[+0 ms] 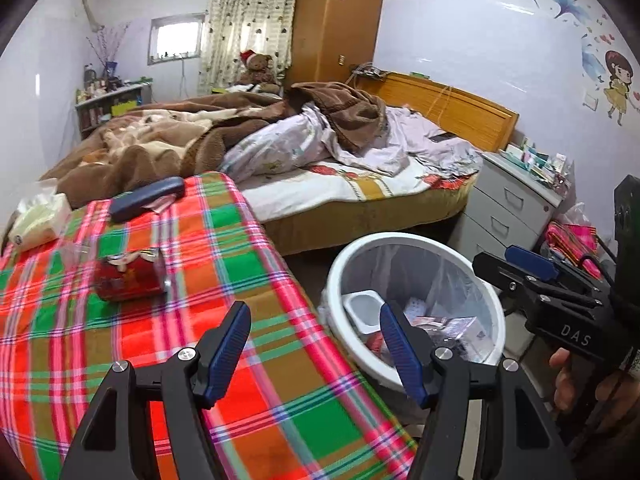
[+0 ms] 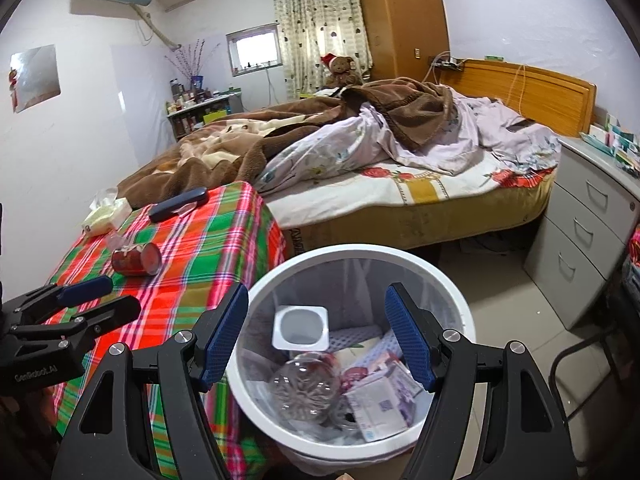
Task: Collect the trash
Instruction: 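Move both tools back over the bed toward the red can and plastic cup, then grasp the red printed can with the right tool while the left tool grasps the clear plastic cup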
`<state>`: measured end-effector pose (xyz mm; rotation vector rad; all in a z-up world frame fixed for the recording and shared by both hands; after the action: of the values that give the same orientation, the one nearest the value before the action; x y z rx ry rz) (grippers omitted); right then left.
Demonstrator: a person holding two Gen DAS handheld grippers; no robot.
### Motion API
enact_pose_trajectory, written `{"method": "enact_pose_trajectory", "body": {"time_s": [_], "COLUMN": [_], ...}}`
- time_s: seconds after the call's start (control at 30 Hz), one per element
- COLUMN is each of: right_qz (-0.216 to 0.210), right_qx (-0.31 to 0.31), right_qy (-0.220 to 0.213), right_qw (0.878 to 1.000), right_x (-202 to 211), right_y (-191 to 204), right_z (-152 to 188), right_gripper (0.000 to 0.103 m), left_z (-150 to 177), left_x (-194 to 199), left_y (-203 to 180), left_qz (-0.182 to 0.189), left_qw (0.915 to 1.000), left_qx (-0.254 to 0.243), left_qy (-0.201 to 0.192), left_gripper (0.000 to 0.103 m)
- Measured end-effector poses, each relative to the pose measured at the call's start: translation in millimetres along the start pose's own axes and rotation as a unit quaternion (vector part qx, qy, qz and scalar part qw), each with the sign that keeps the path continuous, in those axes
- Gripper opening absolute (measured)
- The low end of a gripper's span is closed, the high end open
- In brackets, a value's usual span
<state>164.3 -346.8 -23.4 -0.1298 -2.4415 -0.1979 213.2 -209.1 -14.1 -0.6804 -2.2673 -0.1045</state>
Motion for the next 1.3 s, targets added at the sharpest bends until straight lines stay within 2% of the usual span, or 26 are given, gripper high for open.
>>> {"method": "enact_pose_trajectory", "body": {"time_s": [0.47, 0.83, 1.13, 1.3], "right_qz": [-0.036, -0.074, -0.112, -0.136], "right_qx": [0.038, 0.088, 0.141, 0.174], "right_qy": [0.0, 0.012, 0.029, 0.039], "right_qw": [0.999, 0.993, 0.983, 0.975], "right_x": [-5.7, -23.2, -47.3, -65.9], "right_y": [50.2, 102.5, 148.2, 176.5], "right_z": [-4.7, -8.8, -14.3, -16.8], "right_gripper": [0.072, 0.072, 0.072, 0.072], "left_z": [7.4, 8.7, 7.5, 6.0], "left_x": [30.5, 53.3, 55.2, 45.5], "left_y": [59.2, 142.8, 209.3, 239.0], "left_qz": [-0.036, -0.09, -0.131, -0.131], "left_qw": [0.9986, 0.9924, 0.9852, 0.9835], "left_qx": [0.034, 0.08, 0.109, 0.124], "left_qy": [-0.017, -0.026, -0.022, -0.012], "left_gripper": [0.067, 0.067, 0.067, 0.067]}}
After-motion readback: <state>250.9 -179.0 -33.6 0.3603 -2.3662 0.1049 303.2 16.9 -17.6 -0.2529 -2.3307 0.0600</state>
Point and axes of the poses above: each gripper's, at about its wrist camera, not at the fingertips, and x roughly against the way its jaws point, y to its left, z to its underside, the point moved 6 cm from there along -x, roughly the way its jaws point, and after that the axes turned 4 degrees about y, right-handed, at the moved point
